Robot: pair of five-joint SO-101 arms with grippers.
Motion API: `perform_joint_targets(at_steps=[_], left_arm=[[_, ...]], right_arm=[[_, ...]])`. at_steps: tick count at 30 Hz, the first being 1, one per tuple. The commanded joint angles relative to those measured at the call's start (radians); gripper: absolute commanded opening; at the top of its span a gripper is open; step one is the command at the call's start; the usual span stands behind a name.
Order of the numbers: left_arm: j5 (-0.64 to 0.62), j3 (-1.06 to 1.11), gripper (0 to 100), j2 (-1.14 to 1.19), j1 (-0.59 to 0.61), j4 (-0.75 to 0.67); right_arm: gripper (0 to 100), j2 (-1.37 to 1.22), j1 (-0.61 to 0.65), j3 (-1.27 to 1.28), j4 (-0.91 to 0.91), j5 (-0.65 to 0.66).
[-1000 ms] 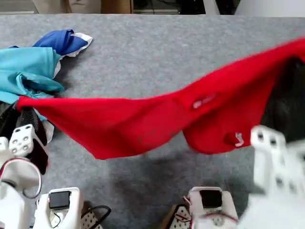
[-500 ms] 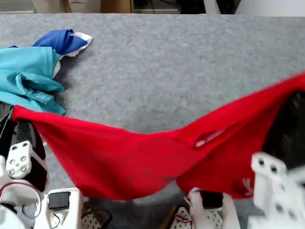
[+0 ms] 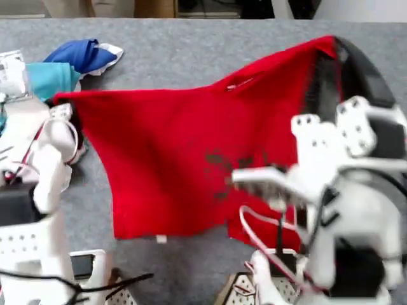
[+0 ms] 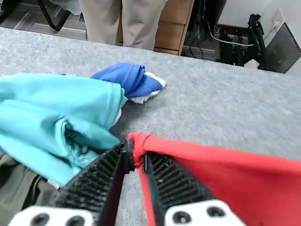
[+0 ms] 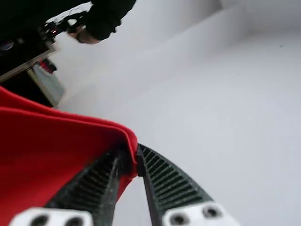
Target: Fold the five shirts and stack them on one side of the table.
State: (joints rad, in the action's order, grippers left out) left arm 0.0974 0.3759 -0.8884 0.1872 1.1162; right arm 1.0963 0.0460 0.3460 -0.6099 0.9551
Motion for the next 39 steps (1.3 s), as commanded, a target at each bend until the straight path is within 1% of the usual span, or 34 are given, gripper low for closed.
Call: perform_joint_targets(at_steps=[1, 4, 7, 10, 13, 15, 20, 24, 27, 33, 39], left_arm=[[0.002, 0.025, 2, 0.074, -0.028, -0.115], [0.002, 0.057, 2, 0.16, -0.061, -0.215], [0.002, 0.08, 2, 0.259, -0.098, -0.344], [0.0, 0.074, 2, 0.361, -0.104, -0.471], [0.0, 0.074, 2, 0.458, -0.104, -0.614], [0.0, 0.064, 2, 0.507, -0.098, -0.667], [0.006, 0.035, 2, 0.584, -0.097, -0.686], [0.006, 0.034, 2, 0.611, -0.095, -0.687], [0.006, 0.034, 2, 0.628, -0.095, -0.69], [0.002, 0.018, 2, 0.71, -0.095, -0.796], [0.0, -0.089, 2, 0.816, -0.095, -0.79]], right_arm=[[0.5, -0.002, -0.018, 0.142, 0.146, 0.003], [0.5, -0.002, -0.018, 0.265, 0.265, 0.003], [0.5, -0.002, -0.018, 0.378, 0.393, 0.003], [0.5, -0.013, -0.018, 0.472, 0.511, 0.003], [0.5, -0.062, -0.018, 0.506, 0.583, 0.003], [0.5, -0.114, -0.018, 0.495, 0.6, 0.002], [0.5, -0.274, -0.018, 0.395, 0.631, -0.103], [0.5, -0.426, -0.018, 0.275, 0.629, -0.153], [0.5, -0.547, -0.018, 0.185, 0.629, -0.173], [0.5, -0.765, -0.018, -0.01, 0.626, -0.173], [0.5, -0.99, -0.019, -0.237, 0.62, -0.173]])
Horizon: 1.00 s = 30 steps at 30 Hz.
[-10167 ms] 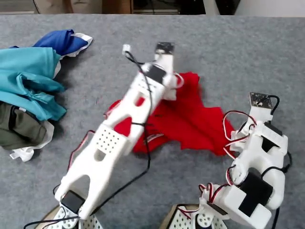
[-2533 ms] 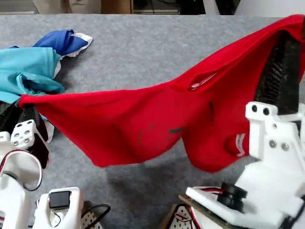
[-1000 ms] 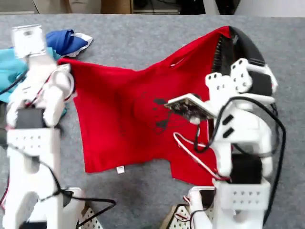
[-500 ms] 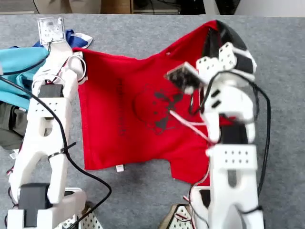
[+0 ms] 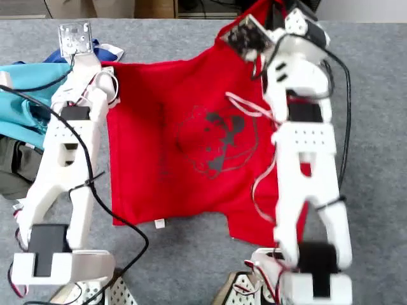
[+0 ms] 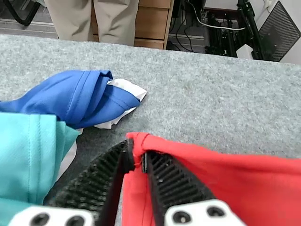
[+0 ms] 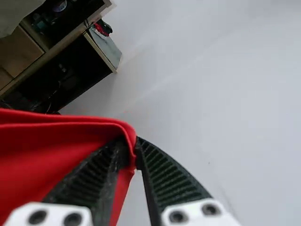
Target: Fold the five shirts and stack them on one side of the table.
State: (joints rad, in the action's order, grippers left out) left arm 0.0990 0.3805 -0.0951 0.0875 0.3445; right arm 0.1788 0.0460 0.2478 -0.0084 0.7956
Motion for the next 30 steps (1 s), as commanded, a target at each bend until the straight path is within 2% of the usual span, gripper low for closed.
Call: perform_joint_targets(at_steps=[1, 7, 16, 21, 30], left_arm=[[-0.002, -0.11, 2, 0.039, 0.005, -0.006], [-0.003, -0.253, 2, 0.113, 0.0, 0.083], [-0.002, -0.354, 2, 0.125, 0.006, 0.173], [0.005, -0.347, 2, 0.128, 0.006, 0.255], [0.006, -0.356, 2, 0.122, -0.005, 0.552]], right_arm=[[0.5, -0.105, -0.022, -0.17, 0.018, -0.014], [0.5, -0.202, -0.028, -0.315, 0.014, -0.063], [0.5, -0.2, -0.031, -0.42, -0.213, -0.068], [0.5, -0.134, -0.041, -0.421, -0.422, -0.068], [0.5, 0.012, -0.05, -0.418, -0.911, -0.066]])
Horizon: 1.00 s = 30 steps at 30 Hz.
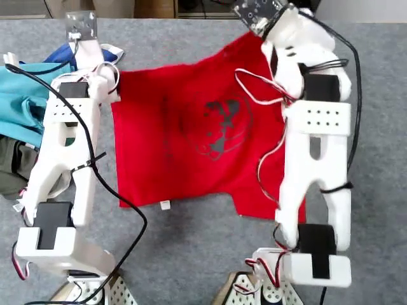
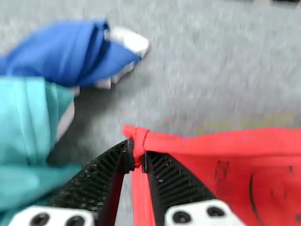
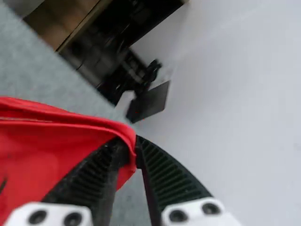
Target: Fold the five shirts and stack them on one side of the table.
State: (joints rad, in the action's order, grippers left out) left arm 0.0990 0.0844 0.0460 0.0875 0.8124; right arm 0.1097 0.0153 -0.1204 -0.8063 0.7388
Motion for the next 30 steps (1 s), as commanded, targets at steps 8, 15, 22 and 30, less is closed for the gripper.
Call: perform_joint_targets(at_steps=[8, 15, 22, 30], left_arm=[[0.008, -0.055, 2, -0.019, -0.008, 0.336], [0.008, 0.011, 2, -0.019, -0.057, 0.457], [0.005, 0.167, 2, -0.071, -0.077, 0.471], [0.035, 0.434, 2, -0.372, -0.175, 0.456]], right_arm=[[0.5, 0.252, -0.021, 0.199, -0.216, -0.003], [0.5, 0.53, -0.065, 0.607, -0.144, -0.002], [0.5, 0.719, -0.22, 0.908, -0.13, -0.003], [0.5, 0.914, -0.255, 1.089, -0.224, 0.031]])
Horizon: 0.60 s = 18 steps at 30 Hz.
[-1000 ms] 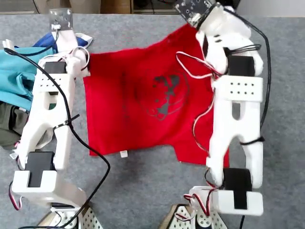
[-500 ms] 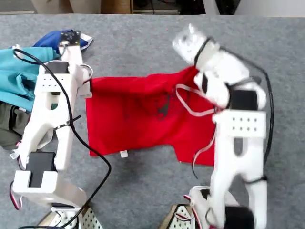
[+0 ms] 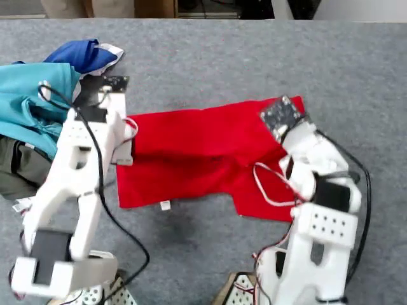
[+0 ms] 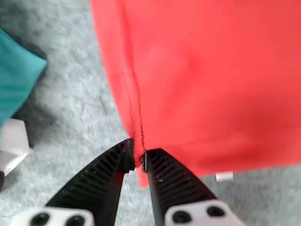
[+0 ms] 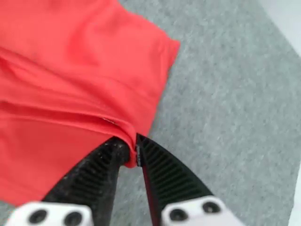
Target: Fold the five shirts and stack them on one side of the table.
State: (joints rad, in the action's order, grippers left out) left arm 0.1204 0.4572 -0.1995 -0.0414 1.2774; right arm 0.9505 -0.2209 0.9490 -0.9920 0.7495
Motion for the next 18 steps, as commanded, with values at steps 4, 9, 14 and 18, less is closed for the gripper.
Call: perform_joint_targets(at_steps=[4, 9, 14, 18], left_arm=[[0.009, 0.186, 2, -0.217, -0.063, -0.078], [0.011, 0.273, 2, -0.239, -0.071, -0.087], [0.008, 0.298, 2, -0.24, -0.063, -0.087], [0.009, 0.276, 2, -0.24, -0.064, -0.057]], right_arm=[[0.5, 0.148, -0.024, 0.059, -0.11, 0.023], [0.5, 0.217, -0.024, 0.097, -0.192, 0.023], [0.5, 0.277, -0.054, 0.111, -0.239, 0.021], [0.5, 0.289, -0.15, 0.107, -0.236, 0.028]])
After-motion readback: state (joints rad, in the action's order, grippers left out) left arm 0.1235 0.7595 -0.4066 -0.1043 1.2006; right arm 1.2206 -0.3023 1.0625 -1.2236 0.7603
